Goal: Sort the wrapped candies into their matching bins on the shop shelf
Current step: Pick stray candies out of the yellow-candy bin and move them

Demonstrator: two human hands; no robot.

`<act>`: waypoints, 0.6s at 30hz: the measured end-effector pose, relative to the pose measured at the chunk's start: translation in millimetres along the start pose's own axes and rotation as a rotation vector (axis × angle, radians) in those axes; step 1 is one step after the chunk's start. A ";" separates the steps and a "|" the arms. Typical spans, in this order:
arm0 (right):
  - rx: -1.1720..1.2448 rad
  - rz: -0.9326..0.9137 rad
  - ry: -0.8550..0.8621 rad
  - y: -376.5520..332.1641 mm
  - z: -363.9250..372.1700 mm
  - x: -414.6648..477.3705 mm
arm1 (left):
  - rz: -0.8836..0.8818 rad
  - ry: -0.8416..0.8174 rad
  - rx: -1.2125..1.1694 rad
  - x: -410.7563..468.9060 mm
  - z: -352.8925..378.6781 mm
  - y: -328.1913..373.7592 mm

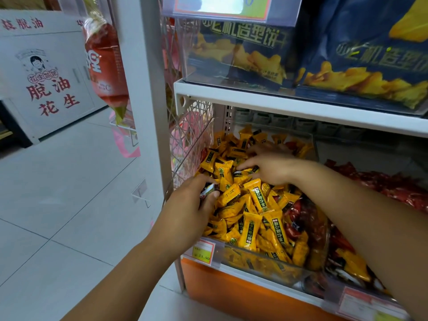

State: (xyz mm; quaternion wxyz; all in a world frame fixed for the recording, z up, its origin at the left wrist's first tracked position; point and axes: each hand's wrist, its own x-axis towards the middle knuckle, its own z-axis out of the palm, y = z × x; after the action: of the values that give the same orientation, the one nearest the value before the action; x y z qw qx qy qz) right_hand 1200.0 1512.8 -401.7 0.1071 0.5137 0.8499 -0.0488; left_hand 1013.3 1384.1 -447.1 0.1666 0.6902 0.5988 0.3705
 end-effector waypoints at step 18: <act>0.841 -0.170 0.249 -10.0 -5.6 -56.1 | -0.091 0.022 -0.082 12.2 -2.9 25.8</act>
State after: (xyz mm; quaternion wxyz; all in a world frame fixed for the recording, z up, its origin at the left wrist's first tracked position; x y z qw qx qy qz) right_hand 1215.7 1460.8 -383.5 -0.2189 0.4430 0.8016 -0.3366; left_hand 1029.4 1389.1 -423.9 0.2049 0.6508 0.6155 0.3945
